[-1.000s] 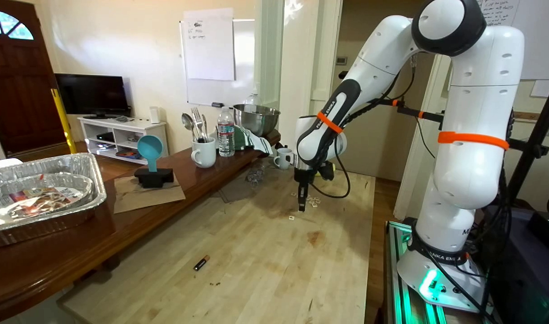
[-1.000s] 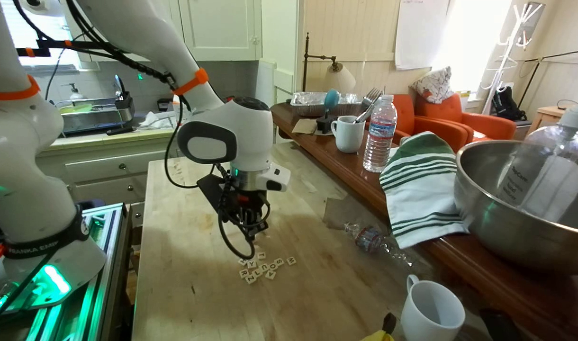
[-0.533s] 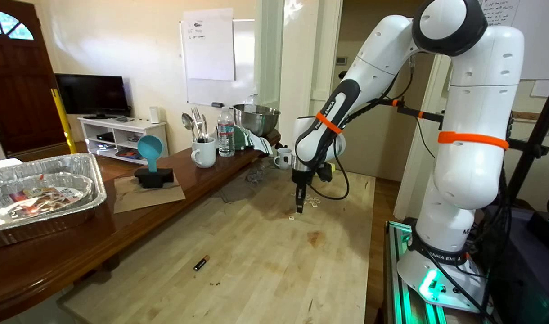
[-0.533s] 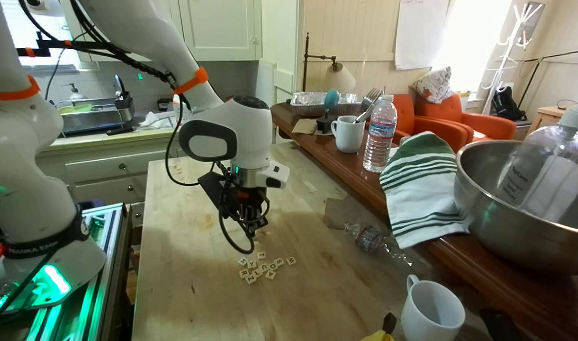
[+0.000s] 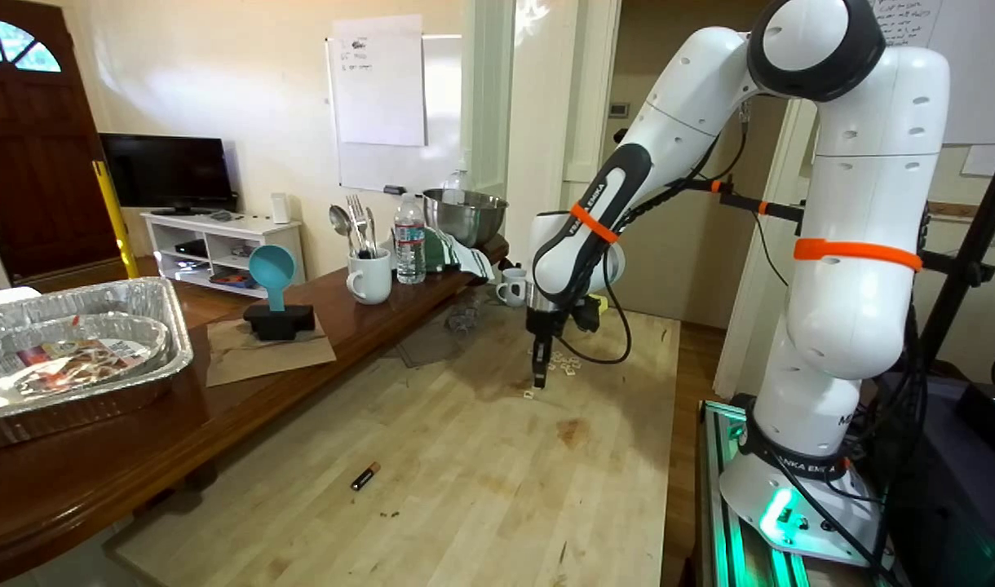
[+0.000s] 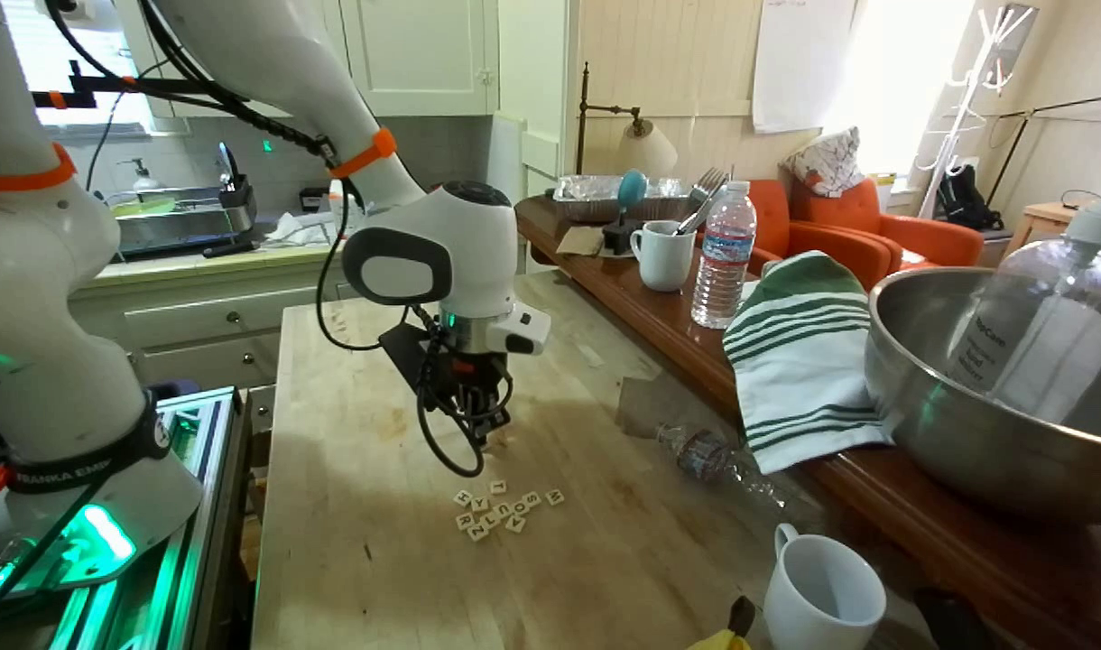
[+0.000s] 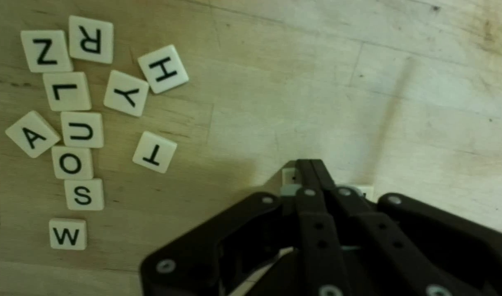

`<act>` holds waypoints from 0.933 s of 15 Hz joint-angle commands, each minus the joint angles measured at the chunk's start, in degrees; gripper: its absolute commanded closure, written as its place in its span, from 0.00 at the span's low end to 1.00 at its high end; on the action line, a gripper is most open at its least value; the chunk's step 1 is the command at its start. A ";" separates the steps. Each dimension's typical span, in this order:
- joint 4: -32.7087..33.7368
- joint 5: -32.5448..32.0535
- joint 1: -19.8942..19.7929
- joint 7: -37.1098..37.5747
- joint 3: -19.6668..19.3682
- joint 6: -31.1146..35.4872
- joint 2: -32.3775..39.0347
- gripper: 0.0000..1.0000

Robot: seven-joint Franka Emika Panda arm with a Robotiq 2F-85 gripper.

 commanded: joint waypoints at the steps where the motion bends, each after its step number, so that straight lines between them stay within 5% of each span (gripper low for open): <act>1: -0.72 2.44 1.09 0.49 0.92 2.69 2.67 1.00; 14: -0.69 4.48 1.86 0.77 1.81 3.61 3.11 1.00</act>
